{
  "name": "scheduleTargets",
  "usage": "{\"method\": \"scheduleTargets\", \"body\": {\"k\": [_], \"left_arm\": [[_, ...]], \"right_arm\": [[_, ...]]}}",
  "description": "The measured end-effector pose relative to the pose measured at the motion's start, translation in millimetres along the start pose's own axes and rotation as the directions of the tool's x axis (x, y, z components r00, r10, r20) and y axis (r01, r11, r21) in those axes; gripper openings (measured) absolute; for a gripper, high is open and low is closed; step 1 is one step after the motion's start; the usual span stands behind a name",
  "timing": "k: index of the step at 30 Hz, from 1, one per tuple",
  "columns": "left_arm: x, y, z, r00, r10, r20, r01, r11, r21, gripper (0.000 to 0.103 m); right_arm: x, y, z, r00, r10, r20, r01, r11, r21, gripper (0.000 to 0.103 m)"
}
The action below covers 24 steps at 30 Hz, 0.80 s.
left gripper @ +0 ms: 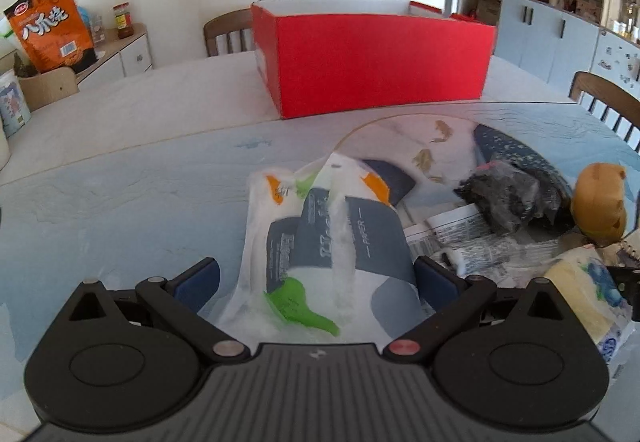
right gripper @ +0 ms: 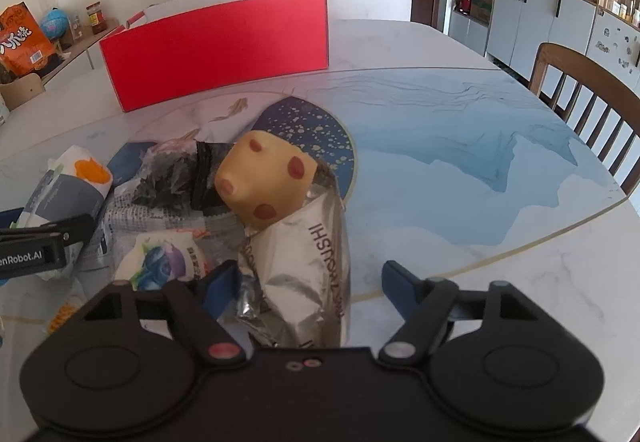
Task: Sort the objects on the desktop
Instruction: 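Grasp the white-green tissue pack with the left gripper while the right grasps the silver foil bag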
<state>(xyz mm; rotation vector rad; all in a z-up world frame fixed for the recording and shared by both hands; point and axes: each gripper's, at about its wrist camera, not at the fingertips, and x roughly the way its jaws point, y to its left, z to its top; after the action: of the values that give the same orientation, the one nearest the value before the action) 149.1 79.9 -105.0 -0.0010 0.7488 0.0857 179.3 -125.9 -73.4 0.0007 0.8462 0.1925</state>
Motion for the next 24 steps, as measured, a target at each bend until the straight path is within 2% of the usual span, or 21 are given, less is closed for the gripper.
{"method": "scheduleTargets", "body": {"k": [2, 8, 15, 17, 24], "left_arm": [[2, 3, 0, 1.0, 0.002, -0.012, -0.002, 1.0, -0.013, 0.103], [3, 5, 0, 1.0, 0.003, -0.013, -0.003, 1.0, -0.009, 0.1], [4, 5, 4, 1.0, -0.016, -0.01, 0.016, 1.0, -0.003, 0.092], [4, 5, 5, 1.0, -0.019, -0.009, 0.019, 1.0, -0.002, 0.086], [3, 6, 7, 0.999, -0.037, -0.005, 0.036, 0.999, -0.015, 0.084]], "right_arm": [[0, 1, 0, 1.0, 0.01, -0.003, -0.01, 1.0, -0.005, 0.068], [-1, 4, 3, 1.0, 0.026, -0.011, -0.026, 0.999, -0.018, 0.057], [-4, 4, 5, 0.999, 0.032, -0.02, -0.032, 0.999, -0.012, 0.051], [-7, 3, 6, 0.999, 0.032, -0.019, -0.033, 0.999, -0.008, 0.049], [-17, 0, 6, 0.999, 0.038, -0.013, -0.038, 0.999, -0.009, 0.047]]}}
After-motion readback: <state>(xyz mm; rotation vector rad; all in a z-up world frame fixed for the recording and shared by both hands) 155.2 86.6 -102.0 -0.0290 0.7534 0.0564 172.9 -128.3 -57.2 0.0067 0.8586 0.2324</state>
